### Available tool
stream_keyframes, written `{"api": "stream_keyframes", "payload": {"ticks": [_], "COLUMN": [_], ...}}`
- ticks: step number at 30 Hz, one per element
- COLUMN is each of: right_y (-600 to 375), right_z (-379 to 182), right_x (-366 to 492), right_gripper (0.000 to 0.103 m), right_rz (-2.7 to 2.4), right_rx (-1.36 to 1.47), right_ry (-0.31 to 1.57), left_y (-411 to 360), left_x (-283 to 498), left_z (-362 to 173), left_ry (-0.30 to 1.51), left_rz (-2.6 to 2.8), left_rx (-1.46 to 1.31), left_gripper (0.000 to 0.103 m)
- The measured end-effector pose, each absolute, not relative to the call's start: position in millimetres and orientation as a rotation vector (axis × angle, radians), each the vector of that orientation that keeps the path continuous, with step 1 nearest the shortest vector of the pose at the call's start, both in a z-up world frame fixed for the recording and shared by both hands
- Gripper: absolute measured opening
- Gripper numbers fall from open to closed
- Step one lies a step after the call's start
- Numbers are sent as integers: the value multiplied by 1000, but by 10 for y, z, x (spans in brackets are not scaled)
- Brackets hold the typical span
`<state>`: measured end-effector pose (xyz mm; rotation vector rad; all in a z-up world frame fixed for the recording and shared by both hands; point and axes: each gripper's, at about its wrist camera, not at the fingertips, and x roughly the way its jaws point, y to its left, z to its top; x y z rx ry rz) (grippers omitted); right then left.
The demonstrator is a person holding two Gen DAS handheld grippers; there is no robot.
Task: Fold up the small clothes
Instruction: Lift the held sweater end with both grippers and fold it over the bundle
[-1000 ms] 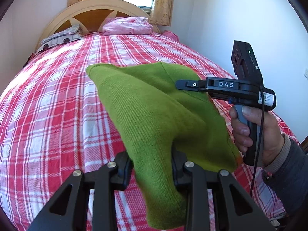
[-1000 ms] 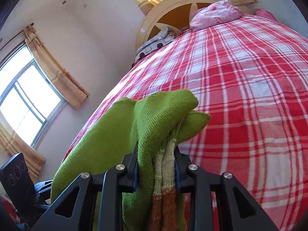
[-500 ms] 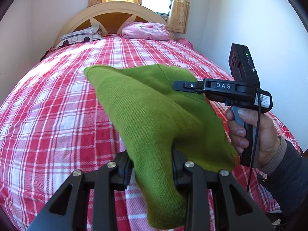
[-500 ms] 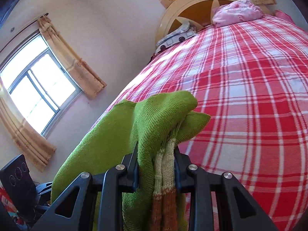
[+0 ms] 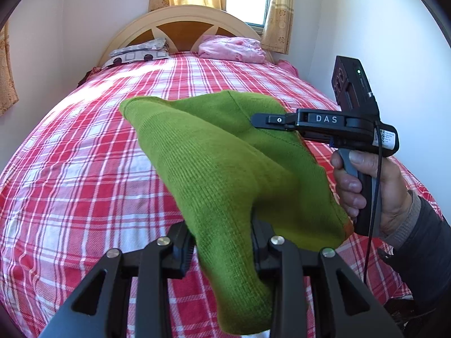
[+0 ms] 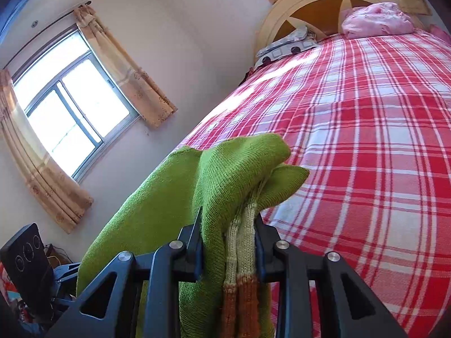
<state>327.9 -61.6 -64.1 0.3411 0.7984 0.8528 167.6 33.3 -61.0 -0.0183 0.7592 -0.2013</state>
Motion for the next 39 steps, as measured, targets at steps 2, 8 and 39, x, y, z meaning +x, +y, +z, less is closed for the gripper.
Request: {"api": "stream_keyframes", "payload": {"ticks": [2, 8, 39], "right_y": [-529, -275, 879], "right_z": [-628, -631, -1018], "right_x": [3249, 3202, 3057], "right_gripper": [29, 29, 27], "right_rz": [866, 903, 988], "right_rx": [335, 320, 226], "right_ry": [799, 811, 921], "left_y": [391, 540, 1294], "left_x": [1622, 1475, 1191], "left_z": [-617, -629, -1117], "left_ry": [759, 758, 852], "left_rz": [-189, -163, -53], "left_rx": [-15, -5, -71], "left_gripper": [33, 33, 33]}}
